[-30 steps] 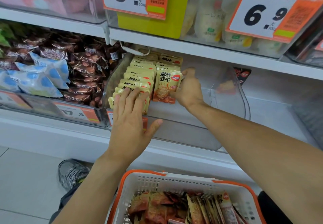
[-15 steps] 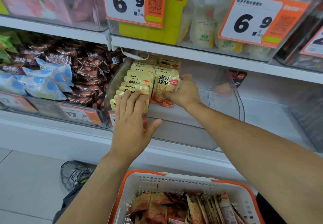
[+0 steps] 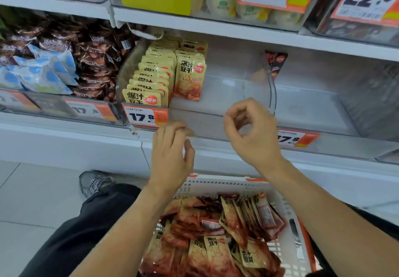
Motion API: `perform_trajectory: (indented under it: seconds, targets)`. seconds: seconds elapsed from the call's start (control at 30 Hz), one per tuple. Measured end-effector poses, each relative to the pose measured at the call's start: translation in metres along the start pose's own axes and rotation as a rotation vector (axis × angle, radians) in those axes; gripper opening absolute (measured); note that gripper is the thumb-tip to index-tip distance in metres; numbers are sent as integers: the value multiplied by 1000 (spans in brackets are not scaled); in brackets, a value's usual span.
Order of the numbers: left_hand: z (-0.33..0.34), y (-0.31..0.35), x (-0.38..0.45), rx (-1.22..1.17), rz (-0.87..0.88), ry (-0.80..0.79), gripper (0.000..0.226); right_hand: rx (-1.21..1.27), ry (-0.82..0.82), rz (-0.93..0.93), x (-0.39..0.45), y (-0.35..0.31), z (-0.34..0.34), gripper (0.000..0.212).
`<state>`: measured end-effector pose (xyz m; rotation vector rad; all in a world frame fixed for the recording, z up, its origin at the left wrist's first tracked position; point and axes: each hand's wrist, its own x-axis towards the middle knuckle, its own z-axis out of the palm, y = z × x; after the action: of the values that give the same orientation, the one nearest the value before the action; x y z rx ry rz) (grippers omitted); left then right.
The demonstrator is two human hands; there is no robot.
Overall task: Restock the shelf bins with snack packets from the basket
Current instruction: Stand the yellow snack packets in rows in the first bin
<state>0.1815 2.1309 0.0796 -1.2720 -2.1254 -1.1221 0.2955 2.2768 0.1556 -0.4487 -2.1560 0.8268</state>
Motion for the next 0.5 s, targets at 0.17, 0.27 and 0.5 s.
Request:
perform_trajectory:
  seconds: [0.17,0.27,0.5]
  targets:
    - [45,-5,-123,17,-260,-624,23,-54,-211,326,-116,68,13,9]
    - [55,-5,-186,42,-395,-872,36,-170,-303,633,-182,112,29,11]
    - [58,25,-238,220,-418,-1174,60,-137,-408,985,-273,159,47,68]
